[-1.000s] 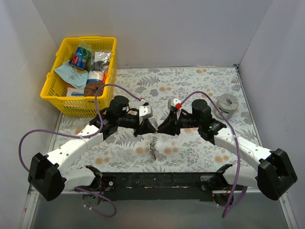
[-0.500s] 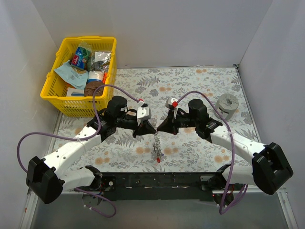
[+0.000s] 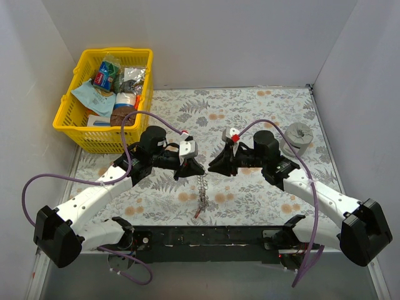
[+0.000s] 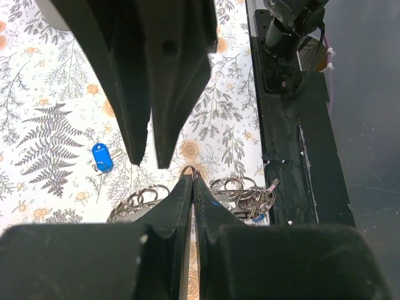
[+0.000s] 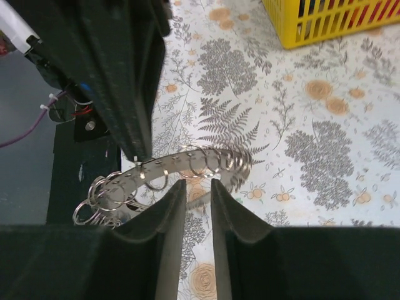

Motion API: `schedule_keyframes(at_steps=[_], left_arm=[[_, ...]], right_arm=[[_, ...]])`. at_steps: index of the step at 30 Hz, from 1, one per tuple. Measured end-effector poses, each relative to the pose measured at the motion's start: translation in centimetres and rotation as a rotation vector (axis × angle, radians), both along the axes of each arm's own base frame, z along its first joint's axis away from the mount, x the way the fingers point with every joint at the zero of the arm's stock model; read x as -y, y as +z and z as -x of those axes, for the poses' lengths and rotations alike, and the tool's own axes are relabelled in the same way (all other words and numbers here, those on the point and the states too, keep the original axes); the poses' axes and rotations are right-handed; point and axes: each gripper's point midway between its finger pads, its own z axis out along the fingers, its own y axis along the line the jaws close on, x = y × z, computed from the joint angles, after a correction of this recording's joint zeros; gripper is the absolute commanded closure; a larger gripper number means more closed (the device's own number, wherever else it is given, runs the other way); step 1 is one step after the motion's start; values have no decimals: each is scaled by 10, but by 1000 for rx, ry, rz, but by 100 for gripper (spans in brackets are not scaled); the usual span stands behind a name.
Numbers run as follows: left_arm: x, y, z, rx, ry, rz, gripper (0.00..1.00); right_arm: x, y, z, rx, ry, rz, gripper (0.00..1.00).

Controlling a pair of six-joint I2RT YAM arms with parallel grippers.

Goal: Put the keys on the keyring

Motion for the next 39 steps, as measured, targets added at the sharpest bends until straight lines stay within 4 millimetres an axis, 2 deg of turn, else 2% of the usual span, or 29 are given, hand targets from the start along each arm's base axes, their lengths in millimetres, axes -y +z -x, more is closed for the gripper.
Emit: schedule_keyframes(at_steps=[3,8,22,30,39], left_arm=[[0,-1,-1,2,8,-3,100],[-1,-2,-4,6,24,-10,100],[-1,-3,-8,10,44,-19,100],[-1,-6,-9,3,43,-24,100],[-1,-6,-9,2,43,-25,100]], right_arm=[[2,14,8,56,36,-29,60],[4,15,21,61,107,-33,54],[5,18,51,7,266,-65,59],[0,25,50,-5,279,-100,59],[-4,14,42,-28,257,-81,61]])
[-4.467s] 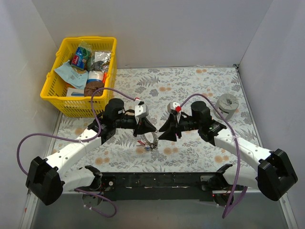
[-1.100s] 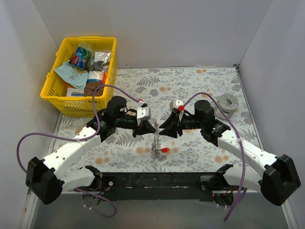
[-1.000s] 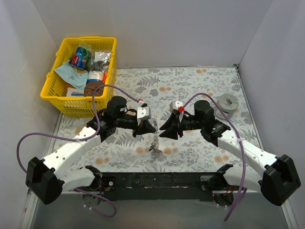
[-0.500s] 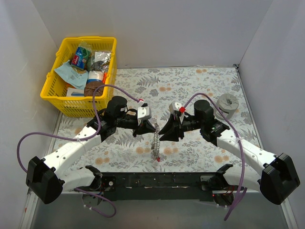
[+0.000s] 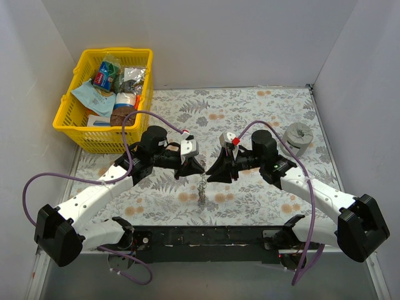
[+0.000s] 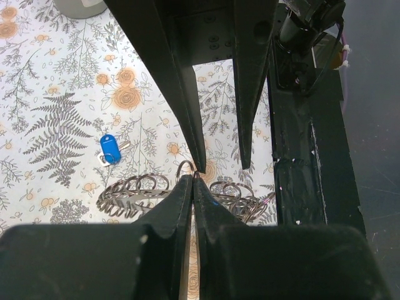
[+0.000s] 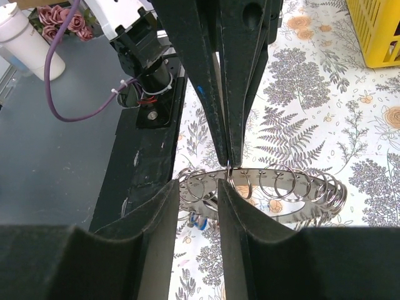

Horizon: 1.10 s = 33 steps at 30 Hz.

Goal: Put the keys on the keyring

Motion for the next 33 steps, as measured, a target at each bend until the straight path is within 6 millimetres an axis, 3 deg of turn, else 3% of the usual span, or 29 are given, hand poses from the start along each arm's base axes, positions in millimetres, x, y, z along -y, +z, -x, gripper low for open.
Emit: schedule_keyframes(at_steps=[24,33], left_arm=[[1,1,2,-1,-11,4,100],[3,2,4,1,-20,9,100]], right_arm=[[0,-8,-12,-8,-81,37,60],[-7,-4,-11,-13,-62,10,69]])
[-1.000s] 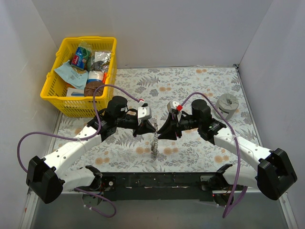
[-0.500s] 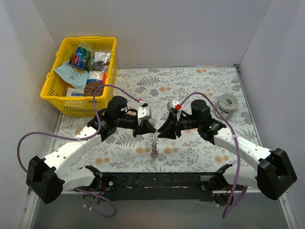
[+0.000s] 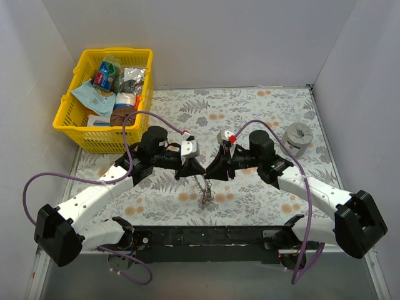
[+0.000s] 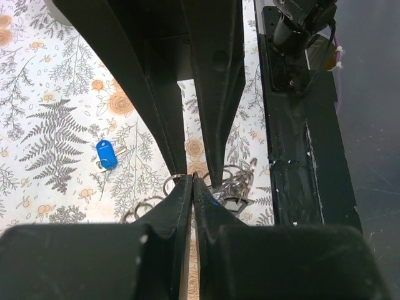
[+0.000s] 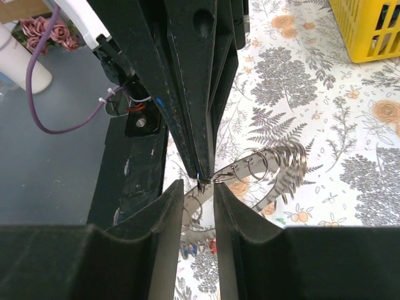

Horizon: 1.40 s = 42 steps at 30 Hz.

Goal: Put the keys on the keyring

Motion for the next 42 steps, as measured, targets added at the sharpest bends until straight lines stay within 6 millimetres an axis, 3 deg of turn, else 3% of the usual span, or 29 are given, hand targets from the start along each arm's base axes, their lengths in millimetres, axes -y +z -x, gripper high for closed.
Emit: schedule_keyframes(at_steps=[3,7,13,15,17,20,23,29,38,42], left_arm=[[1,0,1,0,-4,2,100],[0,-1,2,-7,-3,-4,100],[-2,-4,2,-14,9,-18,99],[-2,-4,1,-11,14,-19,88],[-3,-3,1,-6,22,-20,68],[-3,4,-1,23,39,-5,53],[-5,14,-3,61,61,14,47],[-11,23,-6,135,83,18,49],[-14,9,5,191,-31,-27,50],[-13,11,14,234,-108,-8,50]], right_arm=[[-4,-1,2,-13,11,-3,77],[-5,-4,2,-42,14,3,99],[-5,-7,4,-56,26,10,99],[-6,-7,4,-50,28,9,99],[-6,-7,4,-42,33,7,99],[-6,-10,6,-39,42,17,99],[-4,-14,10,-41,59,30,99],[-1,-14,18,-19,105,43,99],[3,23,32,79,230,-5,99],[5,30,38,95,271,-6,99]])
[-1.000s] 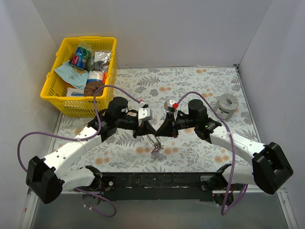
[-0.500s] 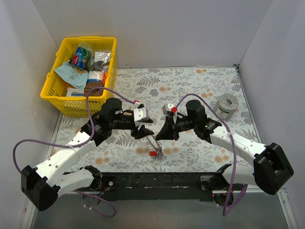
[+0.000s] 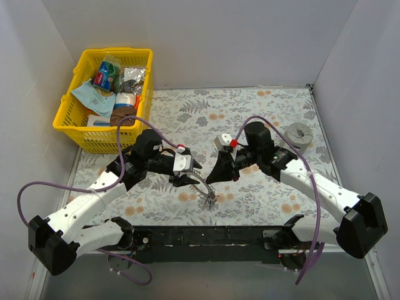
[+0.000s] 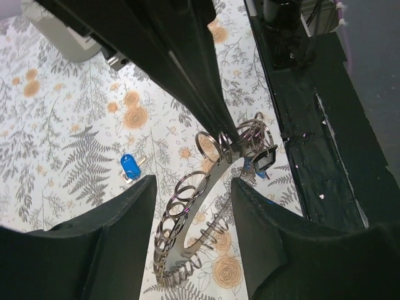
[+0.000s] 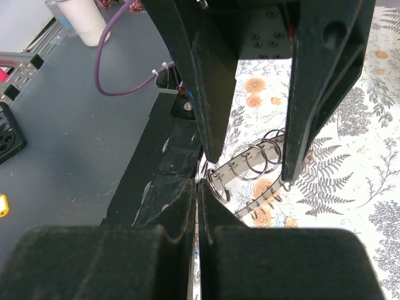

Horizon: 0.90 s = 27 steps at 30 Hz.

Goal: Put the keys on the keyring

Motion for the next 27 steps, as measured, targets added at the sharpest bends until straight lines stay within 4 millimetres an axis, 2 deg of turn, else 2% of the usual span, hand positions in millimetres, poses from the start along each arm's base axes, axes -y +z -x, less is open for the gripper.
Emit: schedule_keyframes(at_steps=[6,22,27], left_arm=[[0,10,10,54,-71,39,52],[6,15,21,63,-171,82,62],[8,14,22,52,-187,83,73]], right_arm=[[4,-6,5,-13,16,19,99],[7,-3,15,-28,74,3,99],[5,-1,11,-34,50,10,99]])
